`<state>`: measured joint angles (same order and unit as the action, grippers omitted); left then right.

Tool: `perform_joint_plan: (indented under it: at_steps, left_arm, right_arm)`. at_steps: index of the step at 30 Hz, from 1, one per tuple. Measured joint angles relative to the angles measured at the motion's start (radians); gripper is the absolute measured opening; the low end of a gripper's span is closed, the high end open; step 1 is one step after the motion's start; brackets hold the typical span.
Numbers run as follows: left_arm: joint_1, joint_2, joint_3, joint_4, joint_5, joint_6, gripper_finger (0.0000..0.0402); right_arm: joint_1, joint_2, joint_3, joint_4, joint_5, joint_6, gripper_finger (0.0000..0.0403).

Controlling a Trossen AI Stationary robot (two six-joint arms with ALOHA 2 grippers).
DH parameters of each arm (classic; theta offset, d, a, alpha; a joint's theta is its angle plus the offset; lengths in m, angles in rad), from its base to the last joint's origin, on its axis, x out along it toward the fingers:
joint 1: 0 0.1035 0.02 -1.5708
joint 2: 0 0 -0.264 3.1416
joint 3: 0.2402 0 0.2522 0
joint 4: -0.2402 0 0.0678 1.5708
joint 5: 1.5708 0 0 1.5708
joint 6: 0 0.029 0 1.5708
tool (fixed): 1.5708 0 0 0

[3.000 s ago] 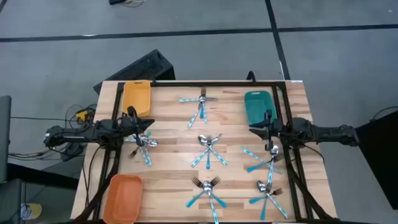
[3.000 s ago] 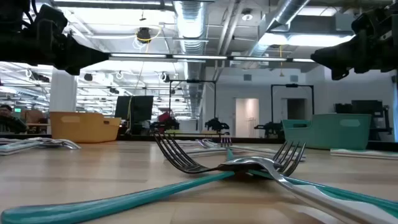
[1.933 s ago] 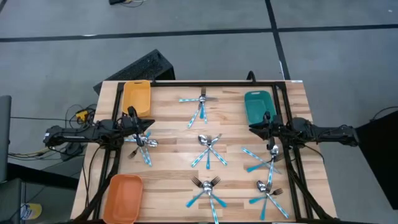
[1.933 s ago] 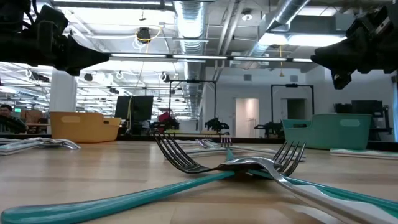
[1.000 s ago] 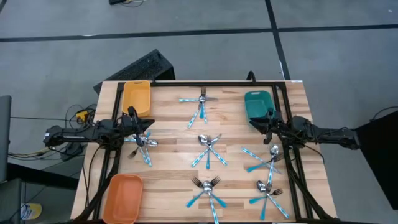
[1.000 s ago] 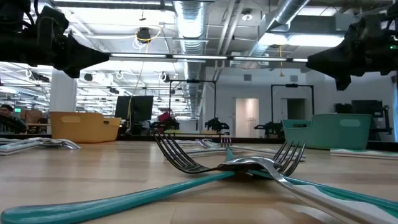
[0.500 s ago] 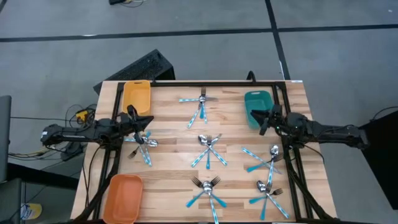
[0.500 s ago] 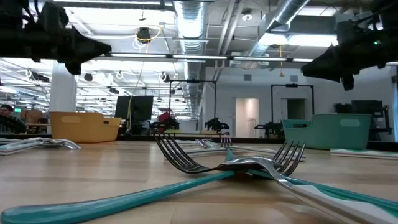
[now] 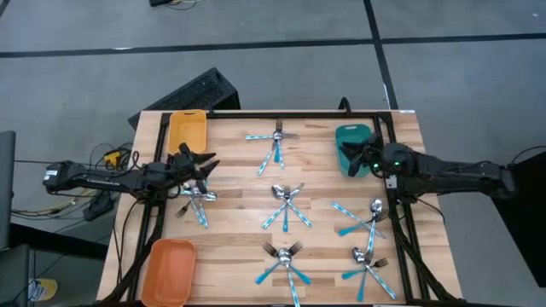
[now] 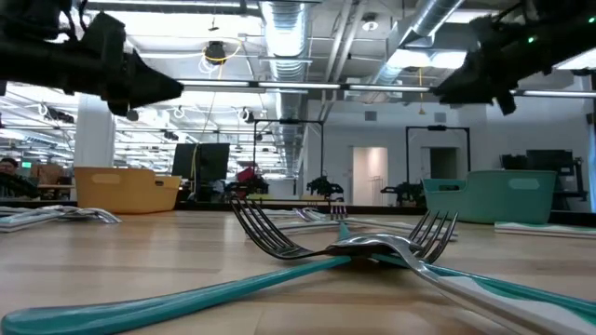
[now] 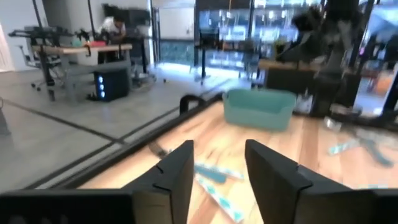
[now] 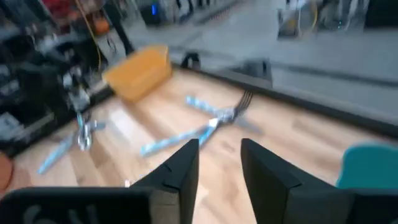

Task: Sort silverware by color (type)
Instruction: Put the white-blue spoon into the blue bin

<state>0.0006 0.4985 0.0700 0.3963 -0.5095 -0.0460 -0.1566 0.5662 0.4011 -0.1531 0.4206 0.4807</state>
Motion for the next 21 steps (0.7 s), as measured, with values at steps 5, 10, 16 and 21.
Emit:
perform_joint_plan:
  at_steps: [5, 10, 16, 21]
  left_arm:
    - [0.0, 0.083, 0.0, 0.027, 0.035, -0.027, 0.0143]
    - [0.0, 0.116, 0.001, 0.1, 0.116, -0.035, 0.014]
    - [0.0, 0.207, 0.059, 0.099, 0.112, -0.058, 0.014]
    - [0.0, 0.346, 0.132, 0.096, 0.086, -0.012, 0.0139]
  right_arm:
    - [0.054, 0.122, 0.015, 0.008, -0.007, 0.122, 0.0167]
    - [0.193, 0.215, 0.141, -0.088, 0.007, 0.159, 0.0162]
    - [0.245, 0.365, 0.271, -0.348, -0.007, 0.27, 0.0159]
    - [0.305, 0.465, 0.37, -0.698, -0.108, 0.477, 0.0158]
